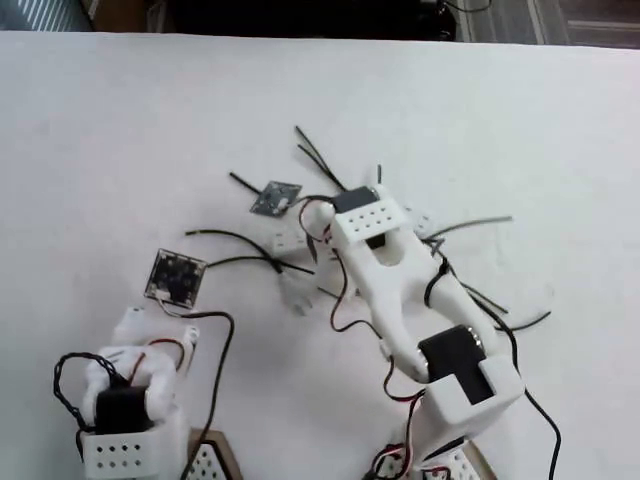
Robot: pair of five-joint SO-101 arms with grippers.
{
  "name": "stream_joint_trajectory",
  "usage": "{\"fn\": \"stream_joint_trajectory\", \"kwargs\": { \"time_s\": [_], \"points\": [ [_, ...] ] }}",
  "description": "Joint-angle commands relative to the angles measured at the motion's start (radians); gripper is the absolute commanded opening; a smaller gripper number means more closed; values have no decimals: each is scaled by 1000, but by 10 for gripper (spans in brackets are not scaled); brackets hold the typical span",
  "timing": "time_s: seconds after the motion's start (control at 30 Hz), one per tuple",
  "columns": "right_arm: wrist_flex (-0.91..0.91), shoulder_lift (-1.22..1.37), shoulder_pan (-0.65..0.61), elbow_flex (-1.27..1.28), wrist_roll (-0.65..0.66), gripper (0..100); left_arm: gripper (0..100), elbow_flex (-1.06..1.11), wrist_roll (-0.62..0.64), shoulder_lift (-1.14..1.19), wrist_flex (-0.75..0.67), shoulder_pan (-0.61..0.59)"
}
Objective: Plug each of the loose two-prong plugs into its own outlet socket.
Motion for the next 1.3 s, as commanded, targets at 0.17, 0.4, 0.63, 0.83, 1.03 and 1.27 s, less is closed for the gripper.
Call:
{"fn": "stream_joint_trajectory", "kwargs": {
  "time_s": [0.17,0.4,0.63,0.83,1.03,1.27],
  "points": [
    [-28,41,8,14,8,130,24,-9,-9,-8,-23,-10],
    [10,145,16,-83,3,111,24,-9,-9,-8,-23,-10],
    [13,139,-7,-103,2,39,24,-9,-9,-8,-23,-10],
    [27,145,-7,-106,0,124,24,-9,-9,-8,-23,-10],
    [36,114,-7,-110,0,70,24,-9,-9,-8,-23,-10],
    [44,107,-1,-107,0,70,24,-9,-9,-8,-23,-10]
  ]
}}
